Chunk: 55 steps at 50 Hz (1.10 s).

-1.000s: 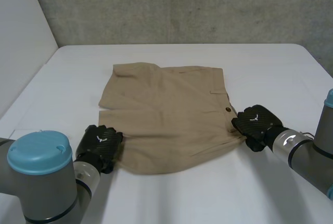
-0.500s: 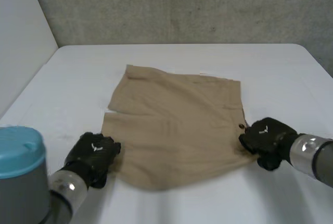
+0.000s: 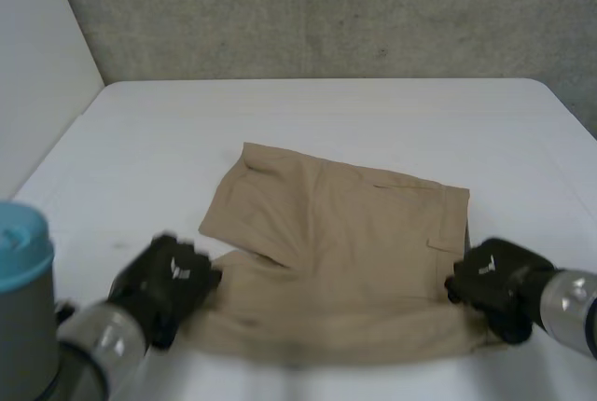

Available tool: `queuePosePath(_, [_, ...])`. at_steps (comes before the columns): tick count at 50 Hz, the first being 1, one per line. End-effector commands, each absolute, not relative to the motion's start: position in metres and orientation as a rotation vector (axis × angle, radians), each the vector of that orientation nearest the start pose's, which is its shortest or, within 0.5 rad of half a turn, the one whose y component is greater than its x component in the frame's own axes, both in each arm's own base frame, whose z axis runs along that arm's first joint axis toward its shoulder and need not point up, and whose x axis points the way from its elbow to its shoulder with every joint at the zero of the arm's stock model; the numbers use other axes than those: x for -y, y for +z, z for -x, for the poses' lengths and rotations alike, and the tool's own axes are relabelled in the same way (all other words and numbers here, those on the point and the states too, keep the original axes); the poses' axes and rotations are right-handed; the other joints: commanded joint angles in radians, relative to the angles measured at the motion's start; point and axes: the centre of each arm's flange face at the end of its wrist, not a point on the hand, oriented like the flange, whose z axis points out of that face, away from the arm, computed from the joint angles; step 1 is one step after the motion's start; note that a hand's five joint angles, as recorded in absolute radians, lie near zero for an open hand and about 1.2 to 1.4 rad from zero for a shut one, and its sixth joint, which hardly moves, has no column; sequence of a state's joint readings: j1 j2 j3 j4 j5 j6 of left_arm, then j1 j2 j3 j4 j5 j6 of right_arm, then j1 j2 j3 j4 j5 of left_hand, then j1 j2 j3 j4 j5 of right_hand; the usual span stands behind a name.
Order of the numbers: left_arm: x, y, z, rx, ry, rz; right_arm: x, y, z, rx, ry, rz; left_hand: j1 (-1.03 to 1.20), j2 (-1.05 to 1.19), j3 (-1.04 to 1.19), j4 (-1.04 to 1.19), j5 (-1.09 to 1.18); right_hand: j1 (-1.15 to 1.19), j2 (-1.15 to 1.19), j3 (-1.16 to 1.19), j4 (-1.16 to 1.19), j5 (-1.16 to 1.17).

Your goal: Fold the shorts.

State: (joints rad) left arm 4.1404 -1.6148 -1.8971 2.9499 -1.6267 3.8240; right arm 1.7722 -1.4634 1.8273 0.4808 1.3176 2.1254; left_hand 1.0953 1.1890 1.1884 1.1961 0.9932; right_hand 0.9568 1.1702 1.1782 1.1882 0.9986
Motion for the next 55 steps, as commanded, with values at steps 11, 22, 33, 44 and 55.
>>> queuePosePath(11, [0.298, 0.172, 0.337, -1.831, -2.013, -1.228, 0.317, 0.182, -0.221, -2.411, -1.898, 1.459, 0.301, 0.207, 0.208, 0.200, 0.229, 0.439, 0.226, 0.218, 0.208, 0.223])
queuePosePath(22, [0.365, 0.130, 0.376, -1.692, -2.188, -1.110, 0.394, 0.148, -0.242, -2.262, -2.256, 1.359, -0.039, -0.133, -0.132, -0.140, -0.112, 0.056, -0.157, -0.165, -0.175, -0.160])
queuePosePath(33, [0.339, 0.142, 0.368, -1.687, -2.187, -1.051, 0.377, 0.194, -0.232, -2.279, -2.272, 0.962, -0.921, -1.014, -1.014, -1.022, -0.993, -0.782, -0.996, -1.004, -1.014, -0.999])
queuePosePath(44, [0.273, 0.171, 0.324, -1.813, -2.127, -1.078, 0.288, 0.154, -0.211, -2.532, -1.572, 1.029, -0.921, -1.014, -1.014, -1.022, -0.993, -0.782, -0.996, -1.004, -1.014, -0.999])
queuePosePath(55, [0.246, 0.166, 0.304, -2.047, -2.144, -0.975, 0.291, 0.131, -0.210, -2.451, -1.682, 0.995, -0.920, -1.014, -1.013, -1.021, -0.992, -0.438, -0.651, -0.659, -0.669, -0.654])
